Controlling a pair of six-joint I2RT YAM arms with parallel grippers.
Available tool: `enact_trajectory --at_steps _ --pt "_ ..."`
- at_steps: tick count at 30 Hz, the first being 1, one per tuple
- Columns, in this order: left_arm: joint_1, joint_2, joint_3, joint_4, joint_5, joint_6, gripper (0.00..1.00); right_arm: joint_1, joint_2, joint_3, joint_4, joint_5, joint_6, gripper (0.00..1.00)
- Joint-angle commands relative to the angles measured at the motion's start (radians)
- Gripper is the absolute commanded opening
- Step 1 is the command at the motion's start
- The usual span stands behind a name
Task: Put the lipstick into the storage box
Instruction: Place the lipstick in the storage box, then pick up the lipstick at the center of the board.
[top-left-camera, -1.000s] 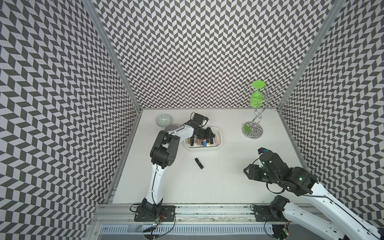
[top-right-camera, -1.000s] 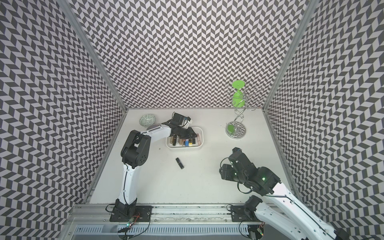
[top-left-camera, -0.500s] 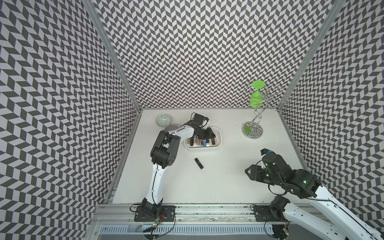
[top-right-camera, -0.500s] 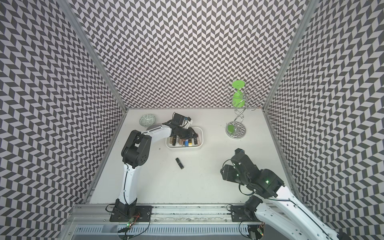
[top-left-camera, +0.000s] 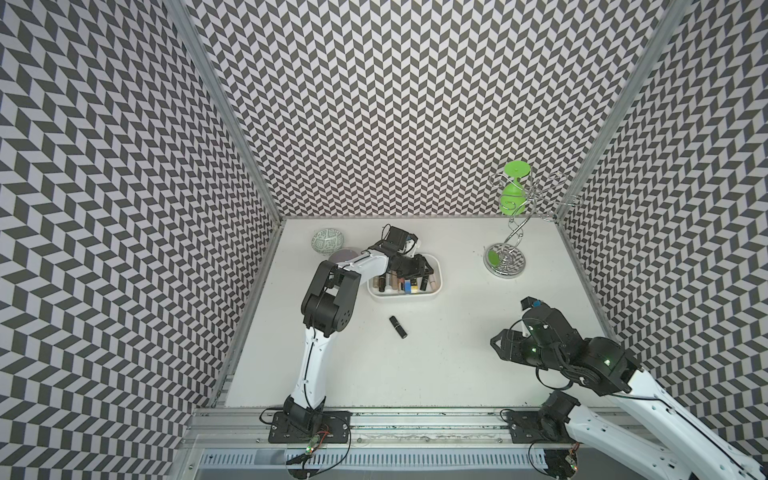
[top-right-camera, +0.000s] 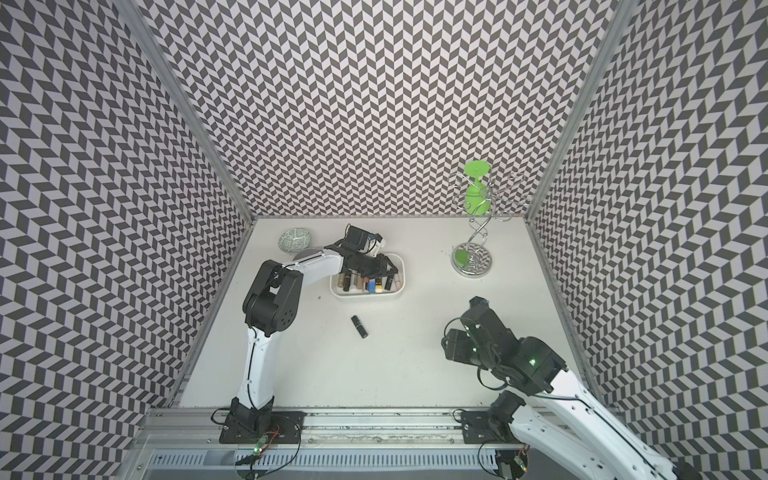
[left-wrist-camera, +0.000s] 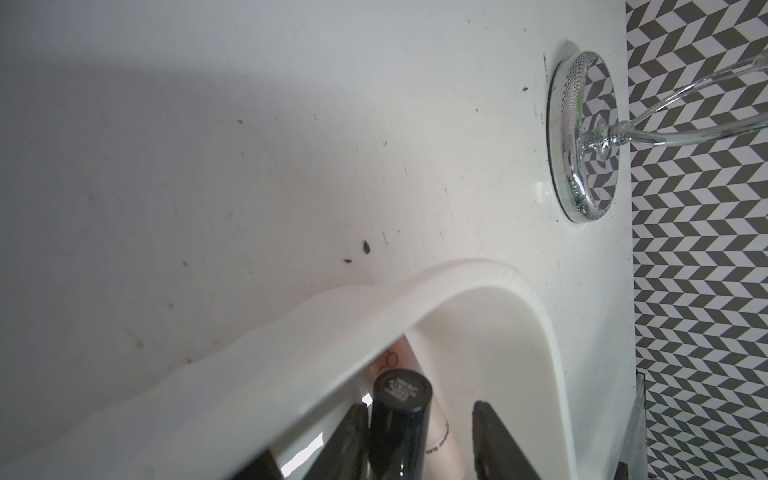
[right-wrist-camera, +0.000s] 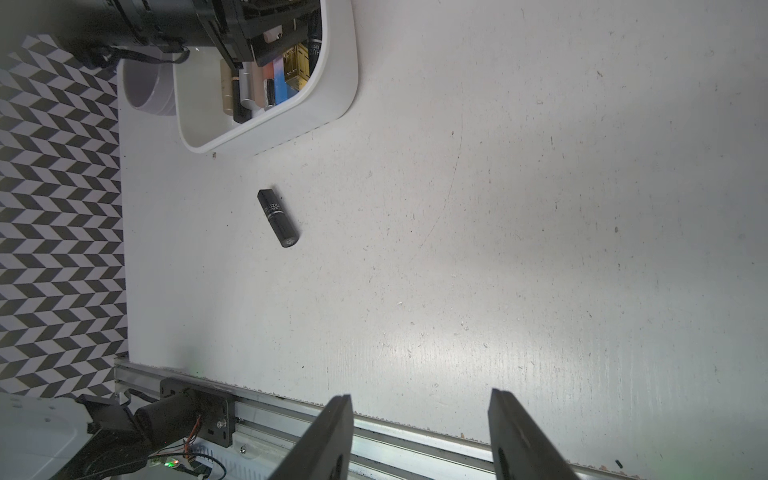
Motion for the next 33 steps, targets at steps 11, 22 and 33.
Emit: enact_trajectory --at_steps 11,22,33 --pt "0.006 -0.150 -0.050 0.003 -0.010 -0.011 0.59 0.000 0.016 0.027 0.041 0.008 -0.060 0.58" --pt "0.007 -0.288 -0.096 -0.006 -0.018 -0.001 0.63 0.002 0.000 0.024 0.075 -0.021 -0.052 0.58" --pt "0.029 -0.561 -0.278 -0.025 -0.020 0.032 0.64 0.002 0.085 0.015 0.199 -0.083 -0.093 0.58"
